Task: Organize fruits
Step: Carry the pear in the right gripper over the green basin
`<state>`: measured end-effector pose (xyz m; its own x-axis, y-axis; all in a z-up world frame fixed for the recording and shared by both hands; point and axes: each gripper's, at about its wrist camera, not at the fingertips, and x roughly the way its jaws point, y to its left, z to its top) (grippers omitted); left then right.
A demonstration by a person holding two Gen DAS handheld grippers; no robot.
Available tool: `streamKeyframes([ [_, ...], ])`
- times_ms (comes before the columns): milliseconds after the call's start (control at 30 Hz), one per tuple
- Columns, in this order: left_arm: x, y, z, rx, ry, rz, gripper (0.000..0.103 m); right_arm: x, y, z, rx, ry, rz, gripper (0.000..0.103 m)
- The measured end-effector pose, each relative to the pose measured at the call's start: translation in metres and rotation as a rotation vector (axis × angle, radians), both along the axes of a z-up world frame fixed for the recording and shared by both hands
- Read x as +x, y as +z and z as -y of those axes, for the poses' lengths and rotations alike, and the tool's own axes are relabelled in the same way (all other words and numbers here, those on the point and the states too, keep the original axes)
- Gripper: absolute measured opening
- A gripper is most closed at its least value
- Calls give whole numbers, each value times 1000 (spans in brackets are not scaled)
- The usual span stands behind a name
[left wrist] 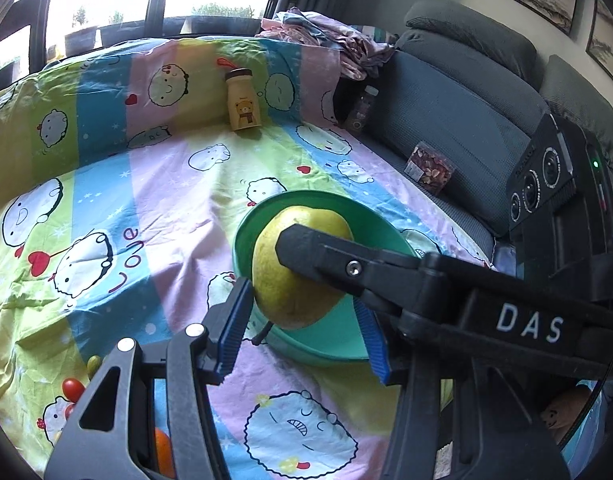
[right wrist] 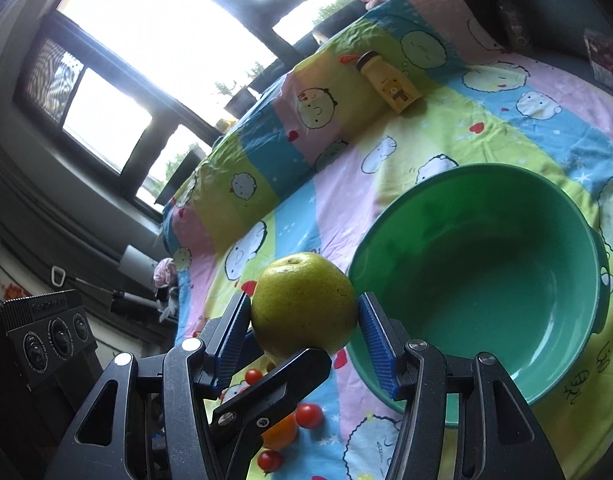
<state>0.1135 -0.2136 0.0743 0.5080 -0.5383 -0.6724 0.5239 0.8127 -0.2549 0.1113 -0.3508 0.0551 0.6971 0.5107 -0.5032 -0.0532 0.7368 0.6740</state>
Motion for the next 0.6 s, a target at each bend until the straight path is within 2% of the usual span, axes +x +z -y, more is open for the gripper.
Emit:
streamKeyframes([
  [600, 17, -21, 43, 4, -78, -75, 51, 2, -25, 42, 36, -101, -82, 58],
])
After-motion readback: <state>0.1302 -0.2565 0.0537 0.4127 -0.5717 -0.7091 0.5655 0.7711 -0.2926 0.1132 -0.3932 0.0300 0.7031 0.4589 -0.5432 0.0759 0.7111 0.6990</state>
